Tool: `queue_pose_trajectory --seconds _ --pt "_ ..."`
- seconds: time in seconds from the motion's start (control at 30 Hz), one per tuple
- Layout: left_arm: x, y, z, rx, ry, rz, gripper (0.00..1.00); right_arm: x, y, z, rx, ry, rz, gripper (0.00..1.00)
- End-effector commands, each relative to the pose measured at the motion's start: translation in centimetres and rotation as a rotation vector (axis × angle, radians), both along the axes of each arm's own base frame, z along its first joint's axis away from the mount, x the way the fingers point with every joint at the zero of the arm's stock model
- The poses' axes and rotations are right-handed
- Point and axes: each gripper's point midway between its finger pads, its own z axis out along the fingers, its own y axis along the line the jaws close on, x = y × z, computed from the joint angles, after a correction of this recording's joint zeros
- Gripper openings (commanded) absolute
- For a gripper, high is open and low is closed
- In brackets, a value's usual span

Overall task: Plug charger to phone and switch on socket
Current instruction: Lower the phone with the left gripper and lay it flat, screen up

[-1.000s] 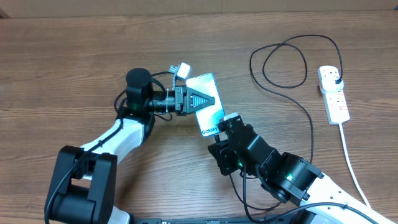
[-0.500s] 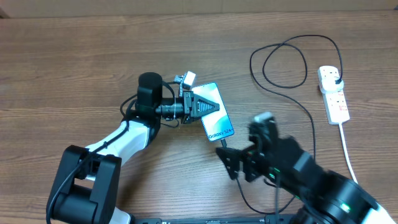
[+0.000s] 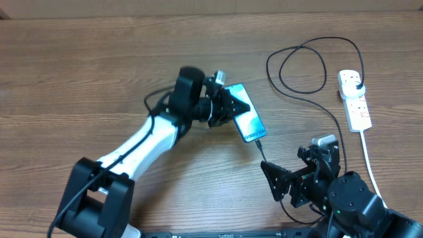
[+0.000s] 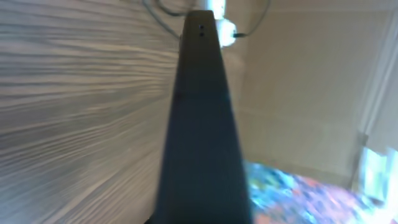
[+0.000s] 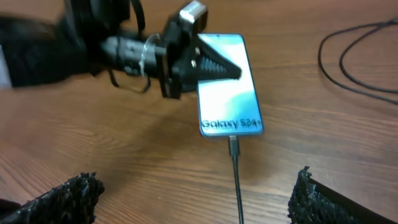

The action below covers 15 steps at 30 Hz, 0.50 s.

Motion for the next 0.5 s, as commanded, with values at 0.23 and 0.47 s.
queue_pose_trajectory --seconds 0.23,0.47 --pt "2.9 7.7 3.3 0.339 -0.273 -0.159 0.04 0.1 -0.4 1.1 0.039 -0.011 -0.034 1.0" --pt "2.3 11.8 1.7 0.261 -0.193 -0.21 0.04 -0.3 0.1 1.0 0.049 0.006 -0.001 1.0"
